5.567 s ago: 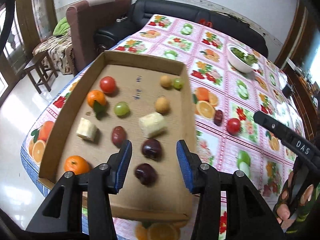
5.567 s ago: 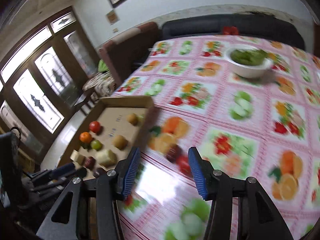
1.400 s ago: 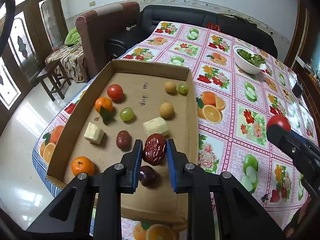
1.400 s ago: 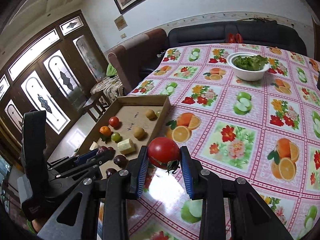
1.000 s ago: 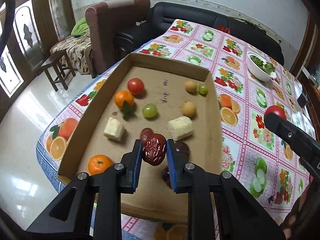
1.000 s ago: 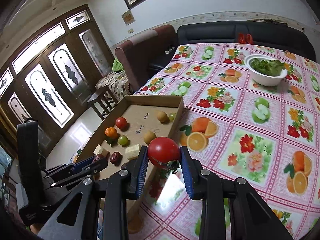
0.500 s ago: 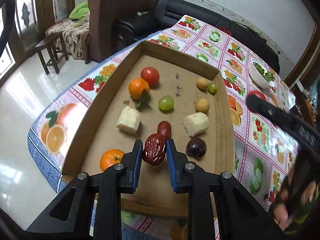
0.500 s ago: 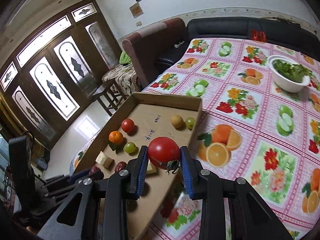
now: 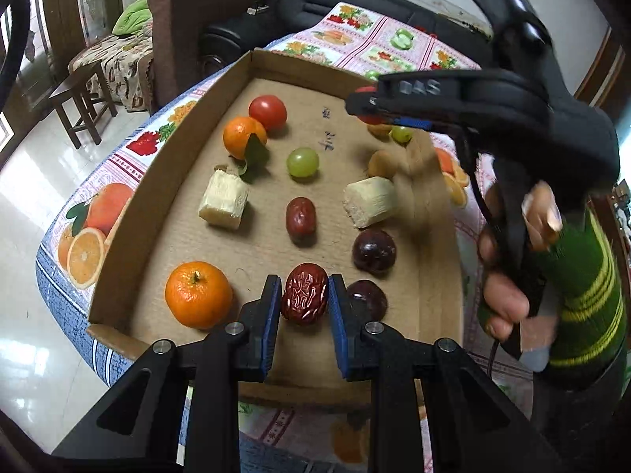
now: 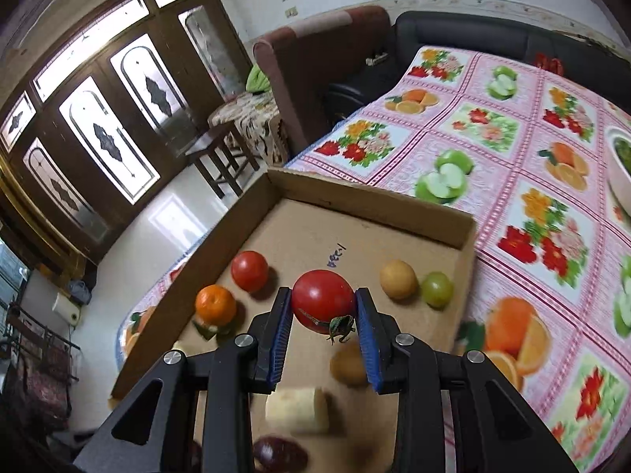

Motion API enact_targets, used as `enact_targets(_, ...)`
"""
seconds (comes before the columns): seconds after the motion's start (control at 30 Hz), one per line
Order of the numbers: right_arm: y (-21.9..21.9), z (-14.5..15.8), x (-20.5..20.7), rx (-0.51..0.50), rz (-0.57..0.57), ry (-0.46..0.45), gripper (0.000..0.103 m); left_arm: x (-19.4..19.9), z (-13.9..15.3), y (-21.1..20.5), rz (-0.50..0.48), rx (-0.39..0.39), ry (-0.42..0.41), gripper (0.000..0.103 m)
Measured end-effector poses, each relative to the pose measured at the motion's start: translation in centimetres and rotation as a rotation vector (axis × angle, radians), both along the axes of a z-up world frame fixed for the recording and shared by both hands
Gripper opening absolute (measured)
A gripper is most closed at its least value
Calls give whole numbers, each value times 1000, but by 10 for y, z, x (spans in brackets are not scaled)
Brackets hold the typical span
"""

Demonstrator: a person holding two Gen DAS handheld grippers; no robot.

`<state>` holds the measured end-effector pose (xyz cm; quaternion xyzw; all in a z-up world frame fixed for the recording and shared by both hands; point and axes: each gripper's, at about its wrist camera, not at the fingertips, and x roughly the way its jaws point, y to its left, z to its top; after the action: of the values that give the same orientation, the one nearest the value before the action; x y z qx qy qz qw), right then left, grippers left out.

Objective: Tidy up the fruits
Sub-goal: 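Open the left tool to drop the date while the right tool releases the tomato in the box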

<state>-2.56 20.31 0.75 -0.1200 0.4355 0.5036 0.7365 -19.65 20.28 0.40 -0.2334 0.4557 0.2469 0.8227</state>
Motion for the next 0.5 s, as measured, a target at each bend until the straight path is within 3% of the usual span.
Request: enact_targets(0.5,44,-29,-3,-157,86,-18,35,13,-9,-6,17,48,54,22)
